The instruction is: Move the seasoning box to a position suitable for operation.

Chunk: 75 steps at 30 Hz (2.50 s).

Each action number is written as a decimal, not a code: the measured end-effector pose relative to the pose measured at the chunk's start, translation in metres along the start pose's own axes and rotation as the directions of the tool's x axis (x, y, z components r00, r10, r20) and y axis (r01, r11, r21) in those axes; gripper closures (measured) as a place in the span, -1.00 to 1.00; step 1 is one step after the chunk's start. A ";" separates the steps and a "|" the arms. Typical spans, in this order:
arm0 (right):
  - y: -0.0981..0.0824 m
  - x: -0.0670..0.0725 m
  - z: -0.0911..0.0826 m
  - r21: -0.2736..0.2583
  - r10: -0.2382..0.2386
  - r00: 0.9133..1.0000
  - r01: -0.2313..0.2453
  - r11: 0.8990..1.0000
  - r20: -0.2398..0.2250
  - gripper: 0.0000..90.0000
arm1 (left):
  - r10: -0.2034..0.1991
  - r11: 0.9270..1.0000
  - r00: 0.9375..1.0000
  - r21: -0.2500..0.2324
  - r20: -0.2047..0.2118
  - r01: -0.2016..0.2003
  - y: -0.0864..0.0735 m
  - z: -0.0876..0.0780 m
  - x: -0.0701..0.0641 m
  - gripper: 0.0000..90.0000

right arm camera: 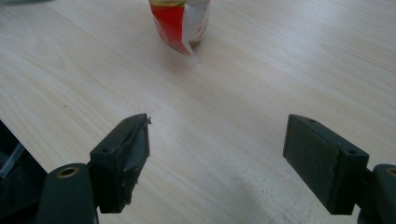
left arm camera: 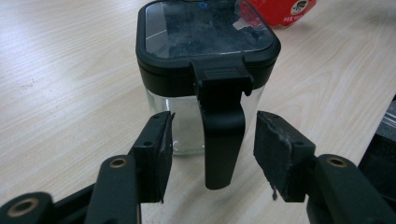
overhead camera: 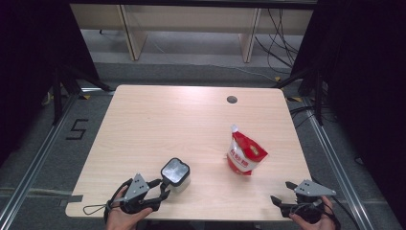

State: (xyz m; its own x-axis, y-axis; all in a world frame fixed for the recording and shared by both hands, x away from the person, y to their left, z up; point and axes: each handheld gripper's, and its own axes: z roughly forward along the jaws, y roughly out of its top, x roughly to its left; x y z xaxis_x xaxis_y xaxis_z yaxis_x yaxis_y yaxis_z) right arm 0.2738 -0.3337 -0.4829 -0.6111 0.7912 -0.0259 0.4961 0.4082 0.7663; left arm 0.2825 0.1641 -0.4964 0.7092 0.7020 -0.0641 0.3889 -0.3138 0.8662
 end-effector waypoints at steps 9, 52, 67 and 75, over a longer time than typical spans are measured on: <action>-0.001 0.000 -0.001 0.009 0.013 1.000 -0.013 1.000 0.009 -0.47 | 0.052 0.999 0.998 -0.005 -0.022 -0.053 0.003 -0.003 0.005 0.56; 0.000 0.000 0.002 0.022 -0.004 0.999 0.005 1.000 -0.038 -0.45 | 0.161 0.987 0.955 -0.016 0.248 -0.162 0.021 0.038 -0.001 0.60; 0.000 0.003 0.003 0.022 -0.005 1.000 0.006 1.000 -0.014 -0.45 | 0.232 0.972 0.907 -0.040 0.352 -0.234 0.028 0.054 -0.005 0.60; -0.002 0.000 0.005 0.022 -0.003 1.000 0.004 1.000 -0.025 -0.45 | 0.245 0.967 0.884 -0.035 0.398 -0.252 0.029 0.055 -0.005 0.59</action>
State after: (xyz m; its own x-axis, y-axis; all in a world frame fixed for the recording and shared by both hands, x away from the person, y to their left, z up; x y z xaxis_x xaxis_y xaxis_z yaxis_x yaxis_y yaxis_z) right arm 0.2757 -0.3320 -0.4875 -0.6280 0.7781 -0.0119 0.5074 0.4209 0.7519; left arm 0.3230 0.1166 -0.4979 0.9563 0.2894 -0.0415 0.1764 -0.4582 0.8712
